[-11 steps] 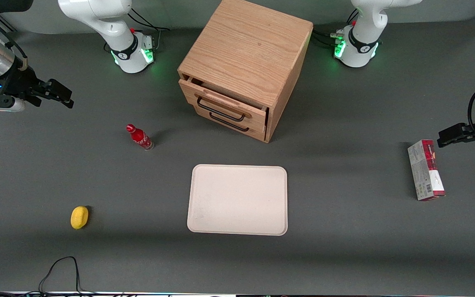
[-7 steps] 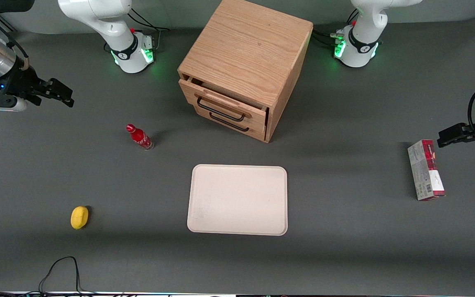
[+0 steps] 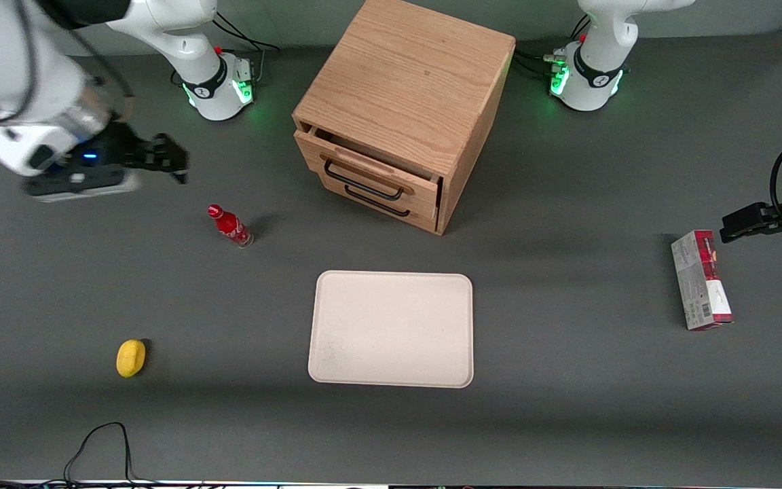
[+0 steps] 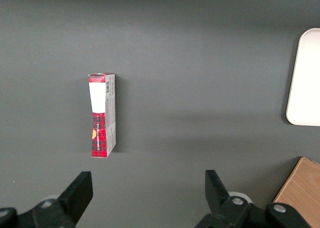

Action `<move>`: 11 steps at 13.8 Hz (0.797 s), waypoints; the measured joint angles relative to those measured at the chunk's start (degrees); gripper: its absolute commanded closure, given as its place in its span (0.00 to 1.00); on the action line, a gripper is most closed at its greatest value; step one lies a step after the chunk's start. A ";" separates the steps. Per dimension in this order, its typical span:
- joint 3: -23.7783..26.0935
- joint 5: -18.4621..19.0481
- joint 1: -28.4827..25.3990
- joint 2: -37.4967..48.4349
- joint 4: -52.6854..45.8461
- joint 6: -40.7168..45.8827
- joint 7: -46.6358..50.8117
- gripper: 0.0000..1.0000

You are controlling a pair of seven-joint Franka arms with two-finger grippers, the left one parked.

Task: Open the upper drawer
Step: 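Move the right gripper toward the upper drawer's black handle, then hook the right gripper onto the upper drawer's black bar handle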

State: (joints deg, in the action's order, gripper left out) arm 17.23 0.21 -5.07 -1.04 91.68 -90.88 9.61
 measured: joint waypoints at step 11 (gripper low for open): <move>23.08 3.19 -0.14 -19.75 -9.49 0.14 -21.58 0.00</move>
State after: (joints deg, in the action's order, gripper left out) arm 40.31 3.40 -5.20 -20.79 82.19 -90.73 -11.97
